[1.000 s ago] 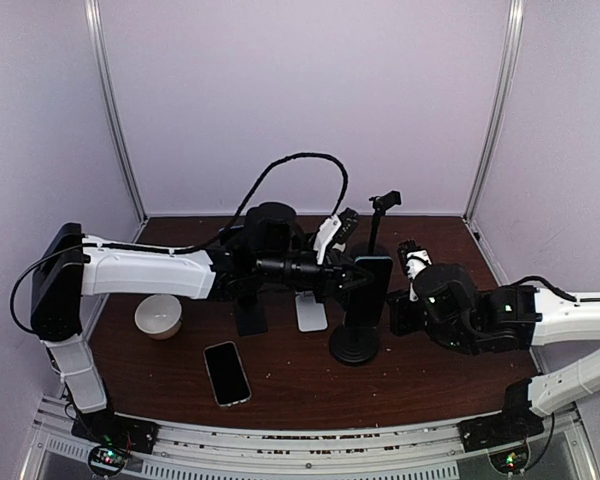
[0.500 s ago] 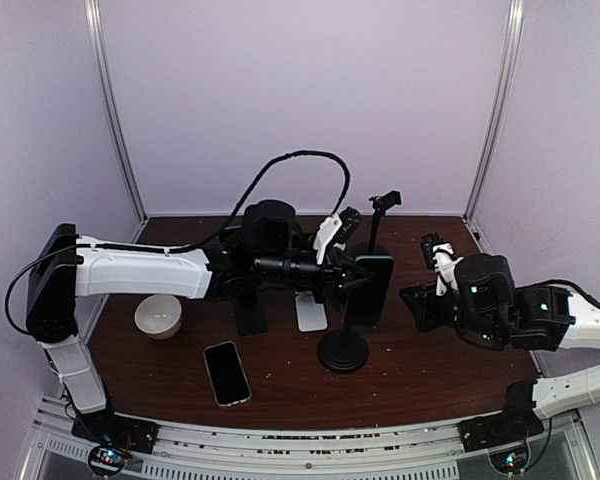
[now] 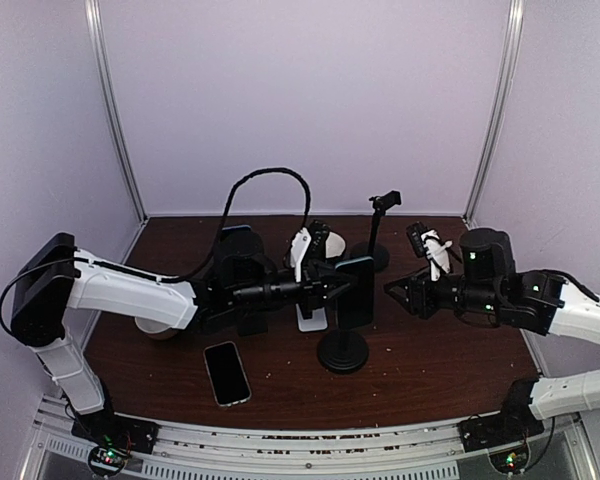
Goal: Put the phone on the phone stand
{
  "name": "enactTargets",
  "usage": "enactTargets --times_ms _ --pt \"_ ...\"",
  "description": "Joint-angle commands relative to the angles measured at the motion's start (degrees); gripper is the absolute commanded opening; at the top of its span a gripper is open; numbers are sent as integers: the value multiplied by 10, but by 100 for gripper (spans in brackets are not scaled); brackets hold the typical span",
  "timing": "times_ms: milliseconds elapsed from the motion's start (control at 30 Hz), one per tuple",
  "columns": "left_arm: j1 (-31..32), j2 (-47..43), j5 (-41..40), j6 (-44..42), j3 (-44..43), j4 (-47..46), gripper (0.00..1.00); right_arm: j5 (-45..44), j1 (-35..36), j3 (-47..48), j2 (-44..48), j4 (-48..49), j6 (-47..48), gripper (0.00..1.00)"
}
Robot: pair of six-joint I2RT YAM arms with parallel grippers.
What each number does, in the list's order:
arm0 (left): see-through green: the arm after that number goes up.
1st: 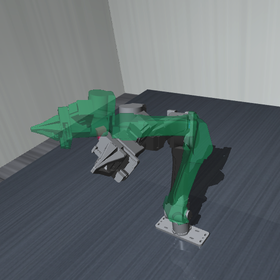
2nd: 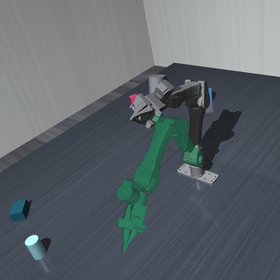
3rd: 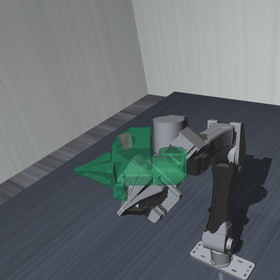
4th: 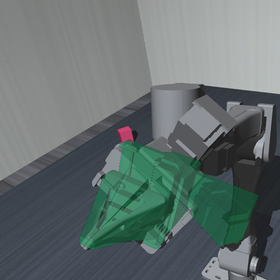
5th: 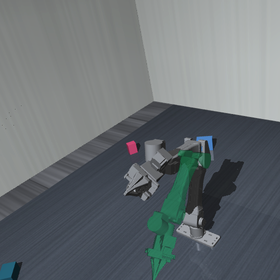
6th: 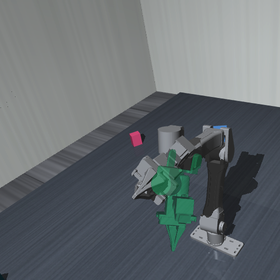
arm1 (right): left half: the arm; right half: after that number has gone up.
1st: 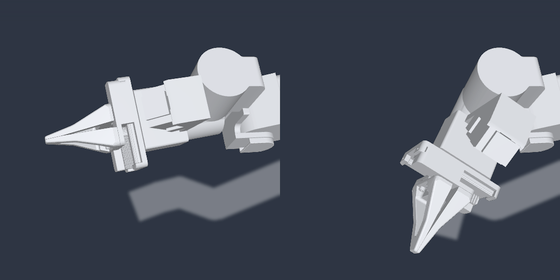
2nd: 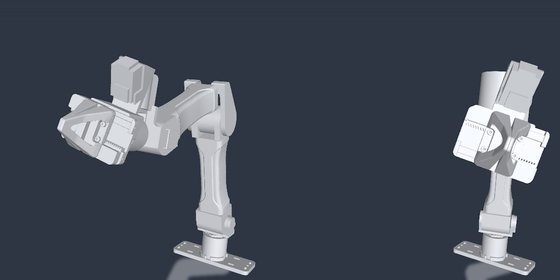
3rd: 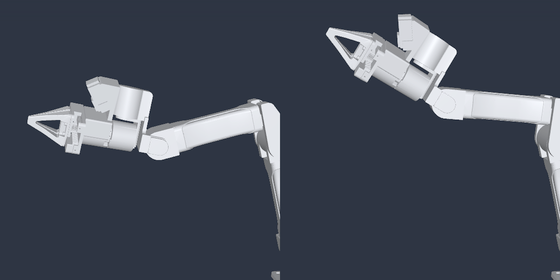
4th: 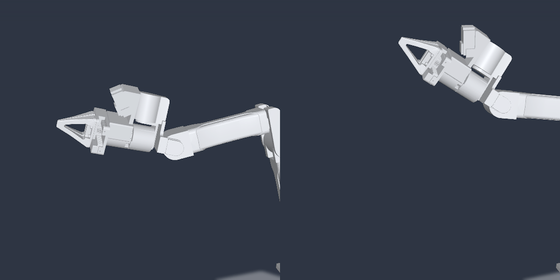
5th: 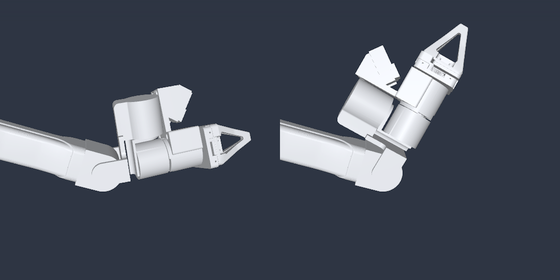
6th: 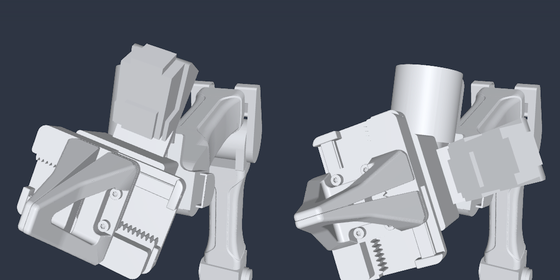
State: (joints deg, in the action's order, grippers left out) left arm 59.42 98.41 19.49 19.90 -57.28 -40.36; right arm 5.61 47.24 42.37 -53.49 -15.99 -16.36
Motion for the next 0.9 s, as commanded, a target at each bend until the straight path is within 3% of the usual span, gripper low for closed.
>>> enactTargets --times_ms 0,67,133,267,300,400,500,667,767,867 --pt "11 -30 -48 -3 -13 -39 0 9 0 0 -8 66 12 41" --pt "17 -35 -50 -23 -19 -35 0 3 0 -5 -5 78 16 44" --pt "21 -33 -36 -42 -25 -45 0 29 0 -7 2 77 33 54" --pt "20 -33 -12 -77 -32 -59 0 151 -15 16 30 25 103 98" --pt "20 -36 -9 -81 -32 -59 0 198 -25 29 32 16 119 100" --pt "20 -43 16 -84 -29 -64 0 319 -39 73 17 -3 156 100" --pt "20 -62 43 -85 -21 -66 0 373 -57 129 -15 -47 202 96" --pt "20 -84 54 -118 -21 -24 0 446 -75 208 -86 -140 268 76" --pt "19 -87 68 -109 -14 -45 0 458 -74 232 -114 -191 293 74" --pt "19 -84 85 -104 -25 -35 0 469 -74 221 -114 -169 283 59"
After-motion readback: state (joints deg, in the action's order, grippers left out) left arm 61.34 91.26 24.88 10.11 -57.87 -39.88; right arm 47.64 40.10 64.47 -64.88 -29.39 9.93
